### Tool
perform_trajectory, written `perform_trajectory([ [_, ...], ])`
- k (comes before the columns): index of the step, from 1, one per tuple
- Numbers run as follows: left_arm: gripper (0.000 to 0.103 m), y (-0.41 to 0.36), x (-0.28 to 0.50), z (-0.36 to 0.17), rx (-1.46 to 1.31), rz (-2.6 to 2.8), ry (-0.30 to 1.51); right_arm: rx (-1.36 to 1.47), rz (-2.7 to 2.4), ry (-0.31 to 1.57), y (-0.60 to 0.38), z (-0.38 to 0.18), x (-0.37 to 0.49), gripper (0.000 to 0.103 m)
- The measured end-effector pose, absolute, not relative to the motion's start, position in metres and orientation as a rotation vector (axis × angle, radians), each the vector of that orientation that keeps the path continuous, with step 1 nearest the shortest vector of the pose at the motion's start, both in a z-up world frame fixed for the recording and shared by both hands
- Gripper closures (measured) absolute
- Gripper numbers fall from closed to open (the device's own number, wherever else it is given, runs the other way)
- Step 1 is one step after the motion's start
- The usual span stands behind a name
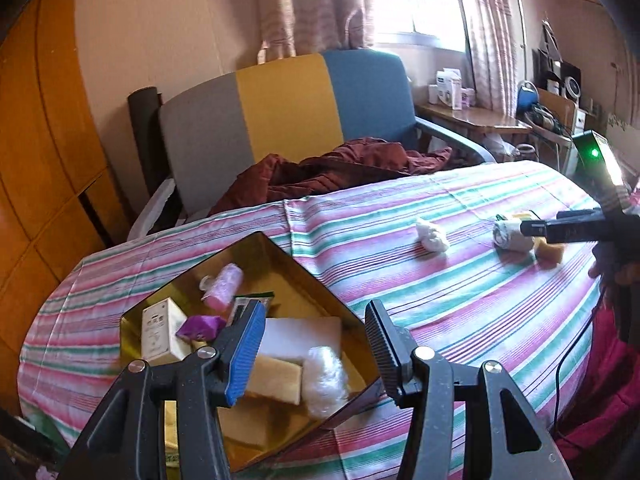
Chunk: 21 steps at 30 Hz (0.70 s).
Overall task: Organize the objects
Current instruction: 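Withdraw both grippers from the tray toward the remaining items, then grasp the wrapped cotton bundle with the left gripper while the right gripper grasps the yellow sponge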
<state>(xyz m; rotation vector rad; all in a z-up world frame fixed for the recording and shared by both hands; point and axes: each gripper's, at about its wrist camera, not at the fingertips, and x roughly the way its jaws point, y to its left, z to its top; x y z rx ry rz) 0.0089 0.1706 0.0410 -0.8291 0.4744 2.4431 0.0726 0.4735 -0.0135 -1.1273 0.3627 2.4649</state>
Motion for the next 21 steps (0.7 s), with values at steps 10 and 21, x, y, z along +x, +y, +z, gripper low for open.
perform_trajectory([
  [10,0.050,0.234,0.004,0.033,-0.859,2.289,0.497,-1.054,2.378,0.470,0.519,-0.016,0.093,0.000],
  [21,0.050,0.327,-0.040,-0.002,-1.093,2.097,0.362,-0.966,2.244,0.652,0.568,-0.013,0.124,0.000],
])
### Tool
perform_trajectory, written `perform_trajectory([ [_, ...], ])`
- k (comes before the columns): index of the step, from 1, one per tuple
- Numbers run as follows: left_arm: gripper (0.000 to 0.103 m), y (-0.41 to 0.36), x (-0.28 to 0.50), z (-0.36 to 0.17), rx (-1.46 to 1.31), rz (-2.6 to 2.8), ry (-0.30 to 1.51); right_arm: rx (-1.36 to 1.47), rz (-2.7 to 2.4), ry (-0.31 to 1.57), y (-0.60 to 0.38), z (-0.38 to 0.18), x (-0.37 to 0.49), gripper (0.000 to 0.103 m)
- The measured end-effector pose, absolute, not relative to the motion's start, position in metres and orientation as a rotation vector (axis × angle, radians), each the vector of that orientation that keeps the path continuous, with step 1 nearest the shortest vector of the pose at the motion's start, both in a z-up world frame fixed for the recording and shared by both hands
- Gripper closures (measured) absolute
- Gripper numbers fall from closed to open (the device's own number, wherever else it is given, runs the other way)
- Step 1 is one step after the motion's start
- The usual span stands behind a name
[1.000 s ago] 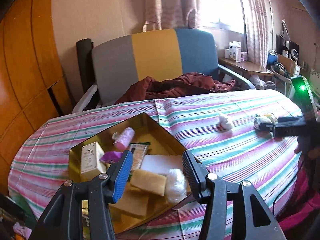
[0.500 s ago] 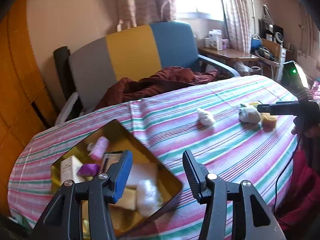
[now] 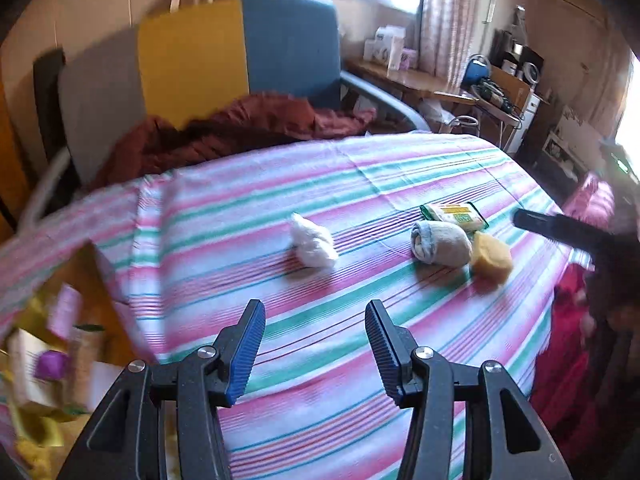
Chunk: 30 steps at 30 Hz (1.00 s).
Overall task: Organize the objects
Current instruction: 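Grasp the wrapped cotton bundle with the left gripper while the right gripper grasps the yellow sponge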
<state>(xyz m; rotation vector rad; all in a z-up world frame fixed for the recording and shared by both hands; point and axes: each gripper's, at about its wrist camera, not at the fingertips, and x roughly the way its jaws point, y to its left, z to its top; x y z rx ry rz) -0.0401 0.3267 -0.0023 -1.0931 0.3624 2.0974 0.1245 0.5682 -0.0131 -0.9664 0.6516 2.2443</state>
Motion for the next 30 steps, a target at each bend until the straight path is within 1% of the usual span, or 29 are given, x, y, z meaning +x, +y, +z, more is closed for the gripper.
perform_trajectory([
  [9,0.050,0.384,-0.089,-0.037,-1.179,2.105,0.346,-0.852,2.120,0.814,0.608,-0.014,0.156,0.000],
  [14,0.050,0.404,-0.111,-0.054,-1.216,2.104,0.346,-0.842,2.066,0.909,0.624,-0.023,0.164,0.000],
  [23,0.050,0.427,-0.140,-0.086,-1.264,2.101,0.401,-0.914,2.067,0.935,0.625,-0.042,0.152,0.000],
  [24,0.052,0.427,-0.142,-0.090,-1.279,2.093,0.394,-0.921,2.071,0.935,0.624,-0.045,0.150,0.000],
  [26,0.059,0.425,-0.144,-0.099,-1.292,2.092,0.394,-0.928,2.081,0.929,0.622,-0.049,0.146,0.000],
  [30,0.062,0.425,-0.136,-0.101,-1.222,2.115,0.470,-0.949,2.099,0.894,0.617,-0.056,0.136,0.000],
])
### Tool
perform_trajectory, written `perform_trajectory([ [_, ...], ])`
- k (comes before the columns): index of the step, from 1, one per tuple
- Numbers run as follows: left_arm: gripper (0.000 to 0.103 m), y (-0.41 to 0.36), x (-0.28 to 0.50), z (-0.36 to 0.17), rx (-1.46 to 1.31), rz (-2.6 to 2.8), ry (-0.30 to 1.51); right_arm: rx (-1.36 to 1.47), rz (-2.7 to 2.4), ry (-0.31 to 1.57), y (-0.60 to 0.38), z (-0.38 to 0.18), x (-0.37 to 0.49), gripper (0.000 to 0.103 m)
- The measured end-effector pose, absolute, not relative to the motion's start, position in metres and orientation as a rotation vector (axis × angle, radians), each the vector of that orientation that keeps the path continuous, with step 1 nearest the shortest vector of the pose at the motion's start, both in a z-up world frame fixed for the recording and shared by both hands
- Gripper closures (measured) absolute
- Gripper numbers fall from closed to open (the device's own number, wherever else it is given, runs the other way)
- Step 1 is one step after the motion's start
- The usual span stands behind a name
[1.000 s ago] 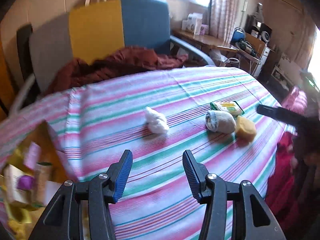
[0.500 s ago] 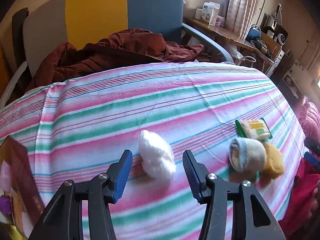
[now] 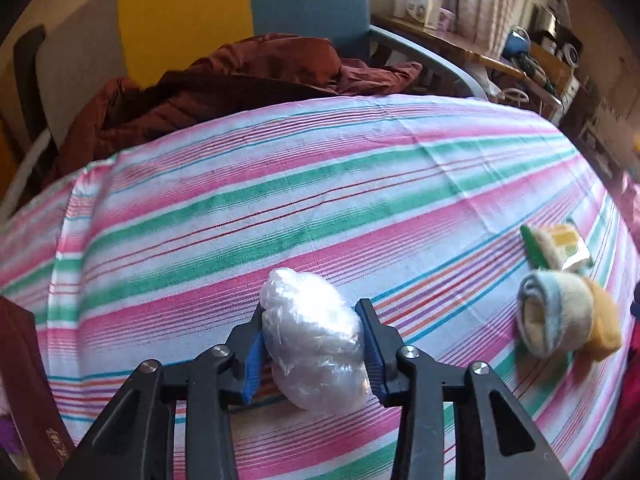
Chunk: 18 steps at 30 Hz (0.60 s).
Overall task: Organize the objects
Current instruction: 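Grasp the wrapped cotton bundle with the left gripper while the right gripper grasps the yellow sponge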
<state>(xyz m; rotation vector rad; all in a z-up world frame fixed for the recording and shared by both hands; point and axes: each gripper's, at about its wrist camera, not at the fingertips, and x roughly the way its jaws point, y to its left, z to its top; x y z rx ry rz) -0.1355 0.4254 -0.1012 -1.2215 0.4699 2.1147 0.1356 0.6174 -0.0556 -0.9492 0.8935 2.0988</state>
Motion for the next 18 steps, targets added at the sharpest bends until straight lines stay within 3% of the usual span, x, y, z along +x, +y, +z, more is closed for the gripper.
perform_trajectory([
  [10,0.067,0.413,-0.118,-0.098,-1.246,2.126,0.480,-1.074,2.103,0.810,0.611,-0.083,0.113,0.003],
  [14,0.066,0.395,-0.087,-0.097,-1.236,2.125,0.443,-1.146,2.077,0.772,0.612,-0.094,0.107,0.020],
  [15,0.066,0.390,-0.078,-0.097,-1.232,2.123,0.421,-1.148,2.089,0.775,0.611,-0.093,0.107,0.032],
  [18,0.066,0.377,-0.055,-0.100,-1.183,2.135,0.387,-1.171,2.102,0.760,0.608,-0.089,0.106,0.037],
])
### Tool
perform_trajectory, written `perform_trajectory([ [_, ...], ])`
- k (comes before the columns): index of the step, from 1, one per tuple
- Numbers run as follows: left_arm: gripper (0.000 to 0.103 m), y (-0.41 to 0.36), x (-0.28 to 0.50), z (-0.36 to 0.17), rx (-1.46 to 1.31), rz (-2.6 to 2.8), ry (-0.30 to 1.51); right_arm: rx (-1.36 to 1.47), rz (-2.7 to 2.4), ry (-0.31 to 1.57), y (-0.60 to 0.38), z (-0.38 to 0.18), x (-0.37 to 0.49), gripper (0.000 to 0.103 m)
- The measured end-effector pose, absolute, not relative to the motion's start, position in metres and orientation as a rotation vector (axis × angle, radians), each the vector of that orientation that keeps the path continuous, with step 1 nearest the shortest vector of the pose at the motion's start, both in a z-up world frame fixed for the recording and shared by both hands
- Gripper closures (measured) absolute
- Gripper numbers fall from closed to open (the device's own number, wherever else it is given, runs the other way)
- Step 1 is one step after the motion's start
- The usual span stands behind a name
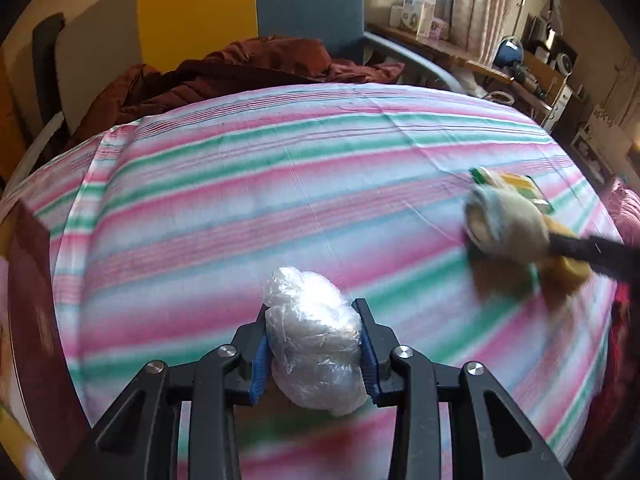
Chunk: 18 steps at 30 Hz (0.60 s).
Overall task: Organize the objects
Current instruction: 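Grasp the wrapped cotton bundle with the left gripper while the right gripper grasps the yellow sponge, then lift the cotton bundle and yellow sponge and carry both toward the gold tray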
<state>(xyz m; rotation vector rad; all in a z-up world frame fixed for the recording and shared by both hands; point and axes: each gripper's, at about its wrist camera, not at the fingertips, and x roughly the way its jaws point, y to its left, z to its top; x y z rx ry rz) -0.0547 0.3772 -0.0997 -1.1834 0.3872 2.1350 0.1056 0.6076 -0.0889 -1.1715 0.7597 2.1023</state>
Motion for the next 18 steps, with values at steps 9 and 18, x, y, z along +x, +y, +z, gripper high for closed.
perform_trajectory([
  [9,0.066,0.364,-0.042,-0.102,-1.096,2.105,0.355,-1.231,2.078,0.672,0.604,-0.085,0.106,0.038],
  [18,0.066,0.363,-0.044,-0.104,-1.090,2.099,0.330,-1.066,2.113,0.618,0.608,-0.058,0.110,0.038],
])
